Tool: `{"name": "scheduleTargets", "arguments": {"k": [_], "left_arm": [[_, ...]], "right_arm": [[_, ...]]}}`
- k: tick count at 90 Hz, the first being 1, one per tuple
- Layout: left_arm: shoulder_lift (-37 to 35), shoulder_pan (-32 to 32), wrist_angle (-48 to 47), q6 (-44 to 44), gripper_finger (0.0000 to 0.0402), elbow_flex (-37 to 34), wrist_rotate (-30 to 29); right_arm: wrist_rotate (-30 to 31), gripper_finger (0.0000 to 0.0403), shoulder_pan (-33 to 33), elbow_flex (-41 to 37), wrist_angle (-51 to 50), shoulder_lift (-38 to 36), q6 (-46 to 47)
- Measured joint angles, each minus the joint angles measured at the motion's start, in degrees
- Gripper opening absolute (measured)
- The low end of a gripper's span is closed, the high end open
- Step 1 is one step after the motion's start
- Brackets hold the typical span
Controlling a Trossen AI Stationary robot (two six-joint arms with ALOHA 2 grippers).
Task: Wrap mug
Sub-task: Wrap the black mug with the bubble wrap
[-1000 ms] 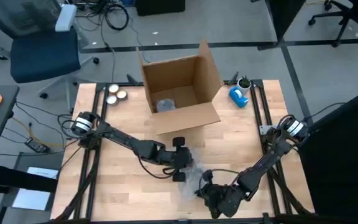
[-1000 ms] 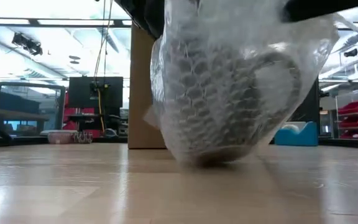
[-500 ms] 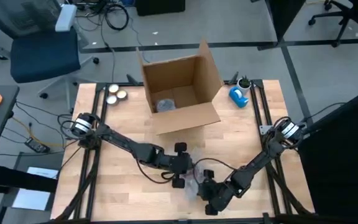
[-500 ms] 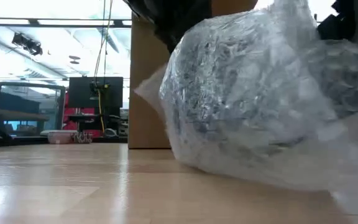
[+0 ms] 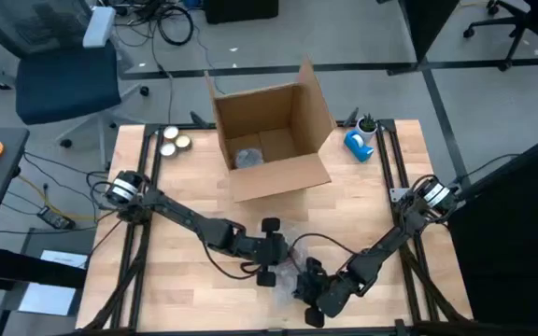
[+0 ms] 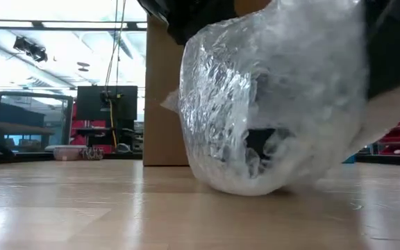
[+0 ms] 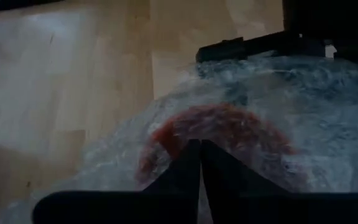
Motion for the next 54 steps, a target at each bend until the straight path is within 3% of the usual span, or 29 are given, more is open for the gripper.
{"name": "scheduleTargets", "arguments": {"k": [29, 41, 54], "left_arm": [[0.02, 0.0, 0.16, -0.04, 0.0, 0.0, 0.0], [0.02, 0.0, 0.16, -0.04, 0.0, 0.0, 0.0], [0.02, 0.0, 0.16, -0.07, 0.0, 0.0, -0.02]], "right_arm": [[-0.06, 0.0138, 2.57, 0.0, -4.88, -1.73, -9.46], [-0.01, 0.0166, 4.24, 0.02, -6.45, -2.9, -13.26], [-0.17, 0.0186, 5.95, 0.04, -12.39, -2.95, -10.94]]}}
